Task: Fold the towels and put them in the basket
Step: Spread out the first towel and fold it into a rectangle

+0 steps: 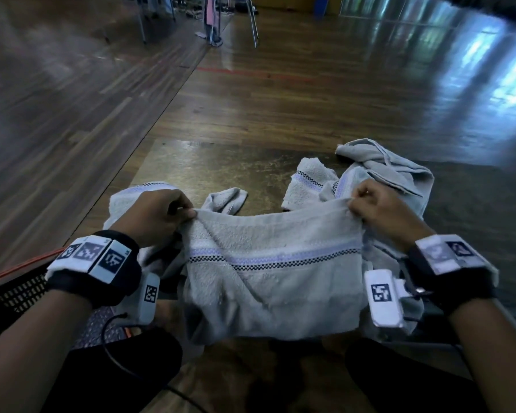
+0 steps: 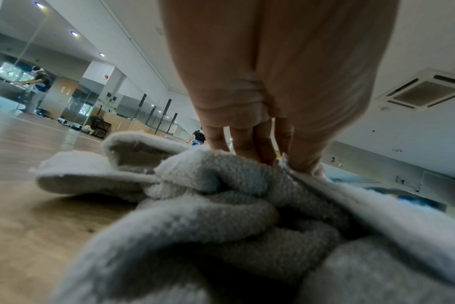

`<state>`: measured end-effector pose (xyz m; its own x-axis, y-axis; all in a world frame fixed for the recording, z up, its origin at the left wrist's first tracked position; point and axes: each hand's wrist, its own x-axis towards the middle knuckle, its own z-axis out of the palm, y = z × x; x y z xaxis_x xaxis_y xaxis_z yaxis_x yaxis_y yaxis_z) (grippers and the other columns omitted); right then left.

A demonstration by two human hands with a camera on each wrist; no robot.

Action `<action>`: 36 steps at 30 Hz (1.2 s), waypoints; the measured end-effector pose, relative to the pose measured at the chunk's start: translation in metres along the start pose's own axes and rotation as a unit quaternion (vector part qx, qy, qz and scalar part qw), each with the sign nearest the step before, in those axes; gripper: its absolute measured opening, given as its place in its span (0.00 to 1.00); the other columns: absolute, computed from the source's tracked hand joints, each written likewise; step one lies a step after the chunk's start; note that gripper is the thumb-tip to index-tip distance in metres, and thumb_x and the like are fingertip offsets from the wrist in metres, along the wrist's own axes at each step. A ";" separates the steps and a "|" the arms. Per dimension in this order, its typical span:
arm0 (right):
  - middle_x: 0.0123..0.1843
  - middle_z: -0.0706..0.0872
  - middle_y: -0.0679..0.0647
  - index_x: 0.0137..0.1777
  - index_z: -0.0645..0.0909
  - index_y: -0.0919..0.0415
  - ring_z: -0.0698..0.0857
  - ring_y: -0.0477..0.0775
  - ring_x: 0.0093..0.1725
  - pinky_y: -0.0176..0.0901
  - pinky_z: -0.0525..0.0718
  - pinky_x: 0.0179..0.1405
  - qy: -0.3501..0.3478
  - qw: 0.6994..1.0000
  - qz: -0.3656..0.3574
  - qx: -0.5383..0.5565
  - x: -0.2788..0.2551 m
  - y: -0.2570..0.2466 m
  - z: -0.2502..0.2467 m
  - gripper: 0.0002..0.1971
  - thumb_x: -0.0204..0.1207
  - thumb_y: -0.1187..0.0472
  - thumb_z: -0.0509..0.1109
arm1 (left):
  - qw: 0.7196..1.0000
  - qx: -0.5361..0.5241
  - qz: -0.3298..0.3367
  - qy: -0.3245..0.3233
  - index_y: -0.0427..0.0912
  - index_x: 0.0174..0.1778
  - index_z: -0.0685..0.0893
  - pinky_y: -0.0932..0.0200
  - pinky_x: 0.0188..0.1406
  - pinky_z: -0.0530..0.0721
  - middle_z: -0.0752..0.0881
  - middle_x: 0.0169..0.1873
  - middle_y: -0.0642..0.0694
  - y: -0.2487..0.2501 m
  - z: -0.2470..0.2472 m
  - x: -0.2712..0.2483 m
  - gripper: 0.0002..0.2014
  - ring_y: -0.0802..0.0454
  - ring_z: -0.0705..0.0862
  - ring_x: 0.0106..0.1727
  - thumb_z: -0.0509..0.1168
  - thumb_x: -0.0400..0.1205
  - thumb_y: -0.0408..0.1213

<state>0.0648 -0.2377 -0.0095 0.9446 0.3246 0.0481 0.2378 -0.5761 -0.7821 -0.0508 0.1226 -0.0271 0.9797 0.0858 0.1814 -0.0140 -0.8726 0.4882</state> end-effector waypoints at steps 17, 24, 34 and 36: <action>0.41 0.80 0.50 0.41 0.75 0.54 0.78 0.50 0.40 0.39 0.74 0.37 -0.149 0.977 0.012 -0.152 -0.012 0.011 0.018 0.08 0.71 0.68 0.70 | 0.991 -0.123 0.018 -0.037 0.39 0.44 0.84 0.66 0.42 0.77 0.86 0.40 0.49 0.002 -0.014 -0.016 0.04 0.56 0.83 0.42 0.64 0.80 0.29; 0.41 0.81 0.59 0.45 0.76 0.57 0.79 0.52 0.36 0.40 0.79 0.33 -0.198 0.976 0.079 -0.050 -0.024 0.027 0.003 0.09 0.72 0.70 0.71 | 0.989 -0.134 0.031 -0.057 0.44 0.41 0.83 0.69 0.43 0.79 0.87 0.39 0.48 0.007 -0.017 -0.028 0.05 0.60 0.82 0.40 0.65 0.80 0.30; 0.43 0.84 0.59 0.42 0.80 0.58 0.82 0.55 0.44 0.46 0.81 0.45 -0.146 0.988 0.053 0.004 -0.020 0.030 0.008 0.08 0.71 0.71 0.73 | 0.995 -0.083 0.034 -0.042 0.49 0.41 0.82 0.49 0.50 0.83 0.87 0.41 0.48 0.006 -0.007 -0.017 0.07 0.51 0.85 0.46 0.66 0.79 0.32; 0.45 0.81 0.57 0.47 0.79 0.58 0.80 0.54 0.46 0.48 0.81 0.49 -0.157 0.985 0.067 0.004 -0.019 0.029 0.012 0.09 0.71 0.70 0.73 | 0.995 -0.083 0.029 -0.046 0.46 0.42 0.83 0.48 0.51 0.83 0.87 0.42 0.48 0.004 -0.007 -0.017 0.05 0.50 0.85 0.46 0.66 0.79 0.31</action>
<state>0.0505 -0.2513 -0.0405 0.8505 0.4634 -0.2490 0.1132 -0.6234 -0.7736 -0.0690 0.1207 -0.0224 0.9902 -0.0139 0.1391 -0.0974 -0.7826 0.6148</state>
